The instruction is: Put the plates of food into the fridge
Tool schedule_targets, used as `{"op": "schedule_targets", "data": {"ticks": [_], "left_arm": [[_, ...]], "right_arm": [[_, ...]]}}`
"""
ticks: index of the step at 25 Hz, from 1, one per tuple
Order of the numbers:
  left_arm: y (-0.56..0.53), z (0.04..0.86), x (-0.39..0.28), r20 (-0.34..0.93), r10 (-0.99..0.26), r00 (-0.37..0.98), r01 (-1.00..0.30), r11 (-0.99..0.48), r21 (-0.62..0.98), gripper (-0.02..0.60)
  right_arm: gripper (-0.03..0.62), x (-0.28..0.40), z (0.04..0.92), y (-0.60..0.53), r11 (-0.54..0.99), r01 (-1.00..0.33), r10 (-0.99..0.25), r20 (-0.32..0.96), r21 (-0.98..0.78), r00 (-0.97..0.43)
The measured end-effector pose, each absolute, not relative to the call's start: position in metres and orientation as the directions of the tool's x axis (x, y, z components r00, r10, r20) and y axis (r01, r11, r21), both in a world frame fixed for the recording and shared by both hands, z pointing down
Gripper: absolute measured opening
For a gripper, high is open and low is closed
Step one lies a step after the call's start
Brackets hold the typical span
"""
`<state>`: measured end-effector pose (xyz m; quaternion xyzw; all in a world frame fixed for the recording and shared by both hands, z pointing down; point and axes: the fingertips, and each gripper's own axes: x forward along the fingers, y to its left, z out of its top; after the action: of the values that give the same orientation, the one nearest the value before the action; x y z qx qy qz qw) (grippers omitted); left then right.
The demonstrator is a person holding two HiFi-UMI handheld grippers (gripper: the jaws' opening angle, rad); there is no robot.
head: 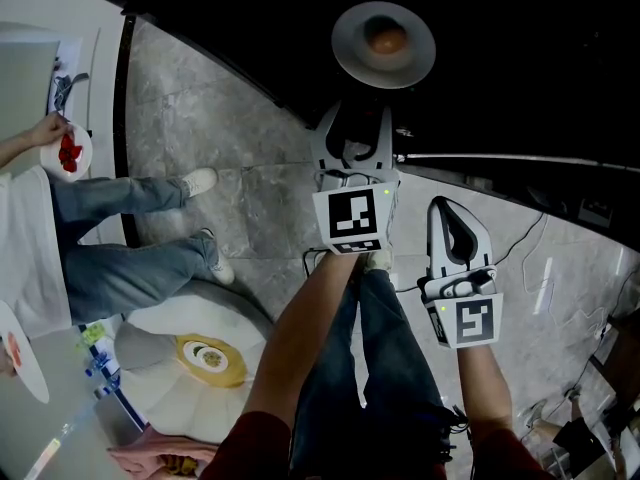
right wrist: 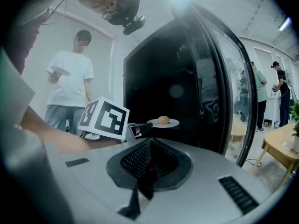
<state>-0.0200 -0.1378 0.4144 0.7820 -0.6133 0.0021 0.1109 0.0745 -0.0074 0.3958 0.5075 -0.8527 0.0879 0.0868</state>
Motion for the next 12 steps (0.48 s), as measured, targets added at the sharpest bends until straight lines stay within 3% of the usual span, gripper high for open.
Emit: {"op": "schedule_targets", "data": {"ticks": [4,10,12], "left_arm": [[-0.136,0.4157,-0.0172,0.141,-0.956,0.258,-0.96,-0.237,0.15,0.196],[-0.1346,0.4104,-0.0139,0.129,-0.967,0.221,-0.974,-0.211,0.082,0.036],[-0.1358,0.414,-0.0137,0.145,-0.966,0.213,-0.976,-0.205,0.072,0.026]], "right_arm": [[0.011,0.0747,0.3969,-0.007,0.469,-0.881,-0.85,0.237,-0.062,-0.47],[0.011,0.0805,0.3998,-0.0037,0.468,-0.881,-0.849,0.243,-0.067,-0.47],[0.011,0.0801,0.4011,-0.0032,0.471,-0.88,-0.848,0.244,-0.065,-0.471]]}}
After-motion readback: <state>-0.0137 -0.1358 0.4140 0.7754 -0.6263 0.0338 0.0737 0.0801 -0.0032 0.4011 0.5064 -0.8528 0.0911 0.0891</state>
